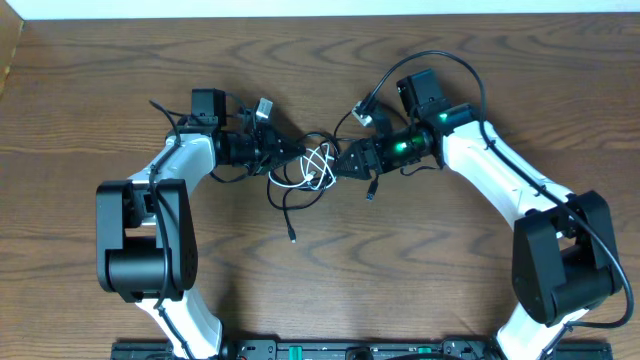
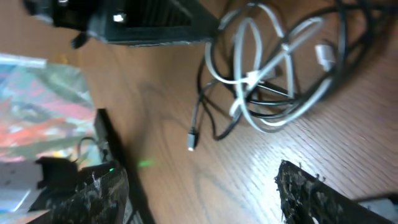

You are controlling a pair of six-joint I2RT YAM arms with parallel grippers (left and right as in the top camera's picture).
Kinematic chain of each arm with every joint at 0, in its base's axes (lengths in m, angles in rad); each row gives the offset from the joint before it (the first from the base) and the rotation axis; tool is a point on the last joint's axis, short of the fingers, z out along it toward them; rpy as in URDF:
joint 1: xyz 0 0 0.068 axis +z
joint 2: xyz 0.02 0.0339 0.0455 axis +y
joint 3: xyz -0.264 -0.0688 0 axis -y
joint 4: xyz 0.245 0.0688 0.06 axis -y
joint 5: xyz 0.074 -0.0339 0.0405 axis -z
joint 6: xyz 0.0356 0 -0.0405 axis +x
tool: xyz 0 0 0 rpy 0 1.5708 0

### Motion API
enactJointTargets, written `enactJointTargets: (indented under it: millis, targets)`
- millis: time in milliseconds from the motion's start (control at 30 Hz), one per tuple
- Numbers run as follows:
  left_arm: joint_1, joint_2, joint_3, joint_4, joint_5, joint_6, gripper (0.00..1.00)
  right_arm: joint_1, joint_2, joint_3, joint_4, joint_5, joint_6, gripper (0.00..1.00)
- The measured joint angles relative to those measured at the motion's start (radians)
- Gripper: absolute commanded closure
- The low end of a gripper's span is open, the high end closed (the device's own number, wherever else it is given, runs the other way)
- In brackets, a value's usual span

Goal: Untangle cables

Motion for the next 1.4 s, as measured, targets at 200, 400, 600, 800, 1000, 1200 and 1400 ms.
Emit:
enactJointTargets:
  millis: [200,400,600,800,1000,1200,1400]
  targets:
    - [0.000,0.000,0.000,0.000,-0.047,0.017,0.92,0.023,0.000,0.000,0.007,0.104,0.071,0.47]
    - [0.013,0.000,0.000,-0.013,-0.090,0.033,0.92,0.039,0.000,0.000,0.018,0.250,0.162,0.99]
    - [0.048,0.000,0.000,-0.082,-0.236,0.025,0.92,0.059,0.000,0.000,0.040,0.337,0.227,0.78]
    - [0.066,0.000,0.000,-0.089,-0.315,0.008,0.92,0.092,0.014,0.000,0.085,0.409,0.272,0.70]
    - [0.066,0.000,0.000,-0.089,-0.335,0.005,0.91,0.110,0.096,0.000,0.185,0.423,0.309,0.65]
    - [0.066,0.000,0.000,-0.089,-0.349,0.005,0.91,0.109,0.158,-0.005,0.308,0.275,0.304,0.60]
    - [0.066,0.000,-0.001,-0.089,-0.401,0.002,0.91,0.109,0.158,-0.005,0.300,0.169,0.304,0.60]
